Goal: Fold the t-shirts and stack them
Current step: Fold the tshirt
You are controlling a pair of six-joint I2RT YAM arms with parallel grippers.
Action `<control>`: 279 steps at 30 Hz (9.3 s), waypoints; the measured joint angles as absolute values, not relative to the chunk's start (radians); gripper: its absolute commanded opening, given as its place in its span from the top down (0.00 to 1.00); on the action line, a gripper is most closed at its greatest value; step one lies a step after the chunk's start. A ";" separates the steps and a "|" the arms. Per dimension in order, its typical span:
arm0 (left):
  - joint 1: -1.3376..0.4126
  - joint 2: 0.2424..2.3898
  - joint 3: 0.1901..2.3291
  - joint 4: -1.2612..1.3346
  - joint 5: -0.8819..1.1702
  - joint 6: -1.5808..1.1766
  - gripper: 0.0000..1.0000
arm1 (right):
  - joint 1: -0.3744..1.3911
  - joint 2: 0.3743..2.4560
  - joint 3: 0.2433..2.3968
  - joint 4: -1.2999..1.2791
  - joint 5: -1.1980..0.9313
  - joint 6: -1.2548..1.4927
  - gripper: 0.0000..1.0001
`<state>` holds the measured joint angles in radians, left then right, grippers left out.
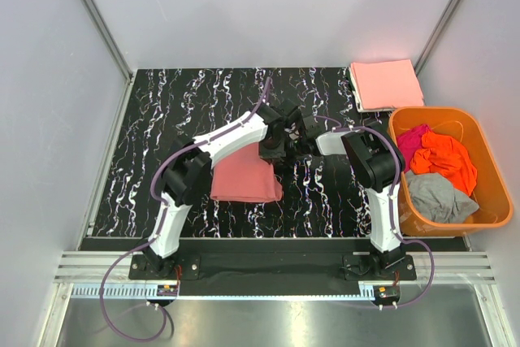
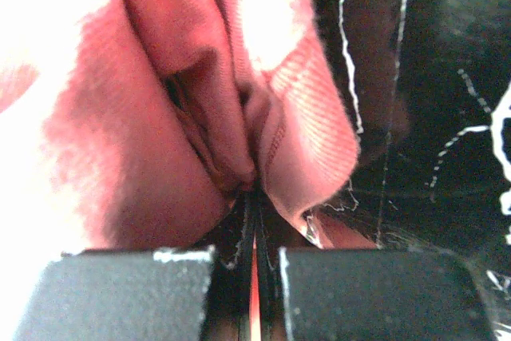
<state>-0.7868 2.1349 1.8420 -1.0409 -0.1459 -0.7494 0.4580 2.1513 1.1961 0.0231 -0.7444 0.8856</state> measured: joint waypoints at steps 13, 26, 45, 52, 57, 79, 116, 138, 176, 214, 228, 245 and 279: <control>-0.720 2.077 1.691 -0.897 -0.012 -0.707 0.90 | 0.457 2.146 1.192 0.021 -0.738 0.885 1.00; -0.679 2.016 1.581 -0.794 0.074 -0.682 0.57 | 0.452 2.121 1.190 -0.024 -0.701 0.869 0.96; -0.454 1.507 1.189 -0.648 0.177 -0.582 0.67 | 0.370 1.987 1.271 -0.475 -0.528 0.646 0.77; -0.450 1.508 1.077 -0.622 0.233 -0.563 0.71 | 0.332 1.881 1.296 -0.659 -0.496 0.501 0.82; -0.432 1.506 1.042 -0.592 0.258 -0.547 0.71 | 0.370 1.834 1.348 -0.704 -0.590 0.464 0.82; -0.361 1.481 0.809 -0.570 0.284 -0.488 0.74 | 0.537 1.951 1.091 -0.550 -0.748 0.447 0.92; -0.290 1.684 1.150 -0.574 0.413 -0.472 0.69 | 0.264 2.077 1.330 -0.624 -0.794 0.463 0.89; -0.176 1.497 1.065 -0.582 0.451 -0.467 0.32 | 0.286 2.358 1.799 -0.673 -0.752 0.532 0.52; -0.664 1.421 0.537 -0.123 0.467 -1.038 0.73 | 0.286 1.415 0.690 -0.404 -0.577 0.737 0.16; -0.479 1.272 0.915 -0.572 0.469 -0.706 0.34 | 0.279 1.725 0.891 -0.188 -0.330 0.702 0.52; -0.845 1.093 0.525 -0.134 0.085 -1.339 0.15 | 0.263 1.615 1.087 -0.582 -0.168 0.498 0.00; -1.311 1.545 0.579 0.122 -0.566 -1.971 0.36 | 0.243 1.436 1.023 -0.678 -0.213 0.356 0.00; -1.261 1.549 0.590 0.294 -0.593 -2.008 0.92 | 0.176 1.668 0.936 -0.407 -0.676 0.391 0.00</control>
